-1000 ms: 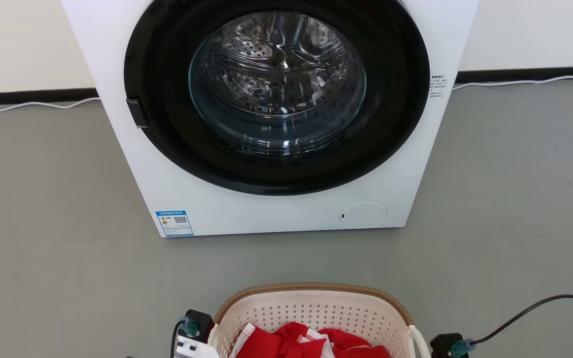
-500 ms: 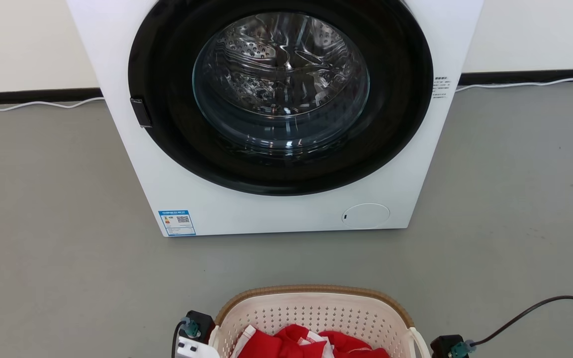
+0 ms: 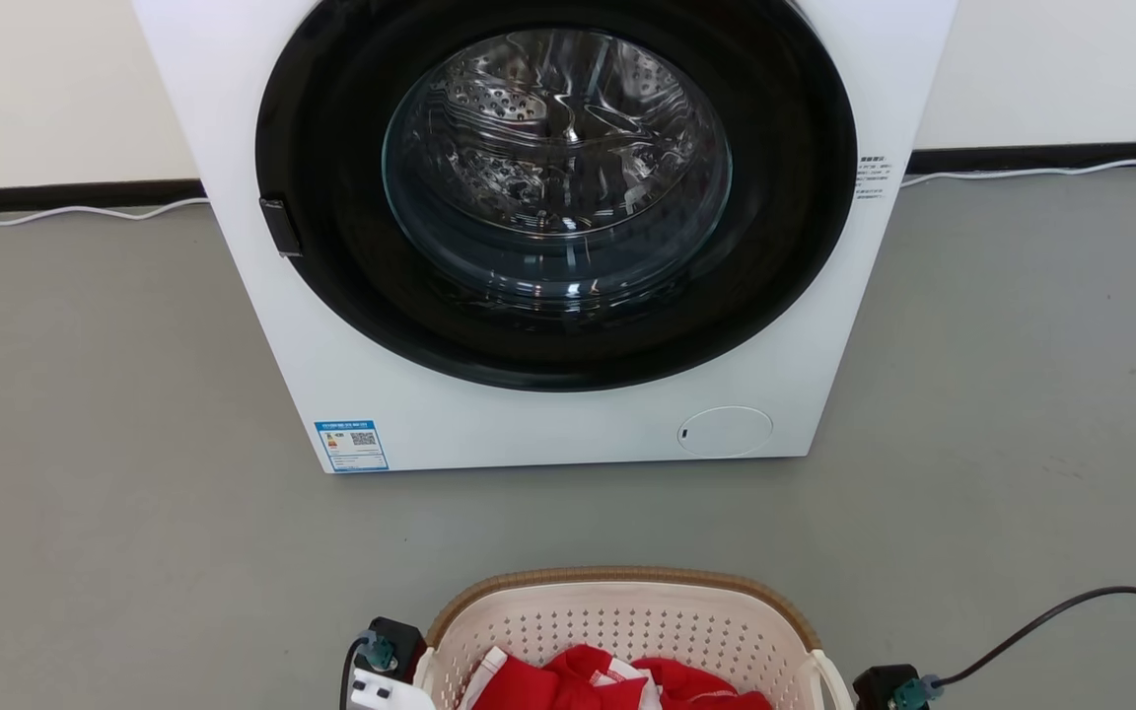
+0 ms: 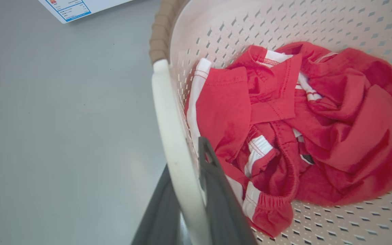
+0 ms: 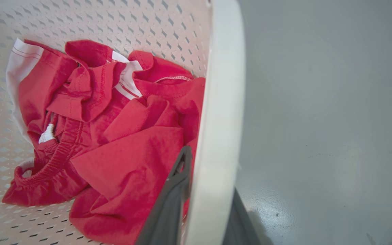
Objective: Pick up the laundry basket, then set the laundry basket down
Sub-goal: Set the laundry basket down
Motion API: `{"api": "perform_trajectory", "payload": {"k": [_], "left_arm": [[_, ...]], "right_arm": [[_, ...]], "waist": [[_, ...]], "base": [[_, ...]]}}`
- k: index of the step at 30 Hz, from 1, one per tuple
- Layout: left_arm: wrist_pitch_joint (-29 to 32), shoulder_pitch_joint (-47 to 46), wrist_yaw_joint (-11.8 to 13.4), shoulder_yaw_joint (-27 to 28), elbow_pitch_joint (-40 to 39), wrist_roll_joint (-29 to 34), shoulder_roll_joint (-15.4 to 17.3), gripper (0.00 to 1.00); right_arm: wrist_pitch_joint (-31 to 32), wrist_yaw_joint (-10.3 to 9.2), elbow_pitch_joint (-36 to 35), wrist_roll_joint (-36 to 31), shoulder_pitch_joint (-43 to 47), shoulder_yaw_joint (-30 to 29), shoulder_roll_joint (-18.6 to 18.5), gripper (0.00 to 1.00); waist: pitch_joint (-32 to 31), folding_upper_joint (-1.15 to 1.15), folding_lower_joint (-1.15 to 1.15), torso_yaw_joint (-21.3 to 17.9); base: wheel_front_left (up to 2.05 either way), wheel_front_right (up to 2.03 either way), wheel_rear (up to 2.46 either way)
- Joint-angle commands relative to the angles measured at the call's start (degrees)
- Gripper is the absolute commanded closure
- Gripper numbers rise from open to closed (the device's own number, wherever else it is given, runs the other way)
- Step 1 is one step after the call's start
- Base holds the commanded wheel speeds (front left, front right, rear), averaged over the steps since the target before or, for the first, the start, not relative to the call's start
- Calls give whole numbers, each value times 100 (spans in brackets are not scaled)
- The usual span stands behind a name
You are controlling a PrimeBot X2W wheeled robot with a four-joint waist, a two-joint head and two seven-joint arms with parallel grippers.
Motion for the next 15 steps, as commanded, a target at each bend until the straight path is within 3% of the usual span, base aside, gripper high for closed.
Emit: {"api": "perform_trajectory", "payload": {"k": [1, 8, 12, 15], "left_arm": [[-15, -82, -20, 31, -71, -18, -32, 100], [-183, -247, -18, 143, -41, -146, 24, 100], [-320, -456, -19, 185, -43, -171, 178, 100], [-534, -806, -19, 220, -142, -196, 484, 100]], "right_arm": [[-179, 136, -104, 39, -217, 57, 121, 100], [-368, 136, -123, 98, -371, 102, 121, 100], [-526, 136, -173, 111, -540, 116, 121, 100], [-832, 136, -293, 151, -847, 110, 121, 100]], "waist": [[13, 0, 0, 4], [369, 0, 0, 39], [734, 0, 0, 73], [1343, 0, 0, 134]], "base": [[0, 0, 0], [0, 0, 0], [0, 0, 0], [0, 0, 0]]}}
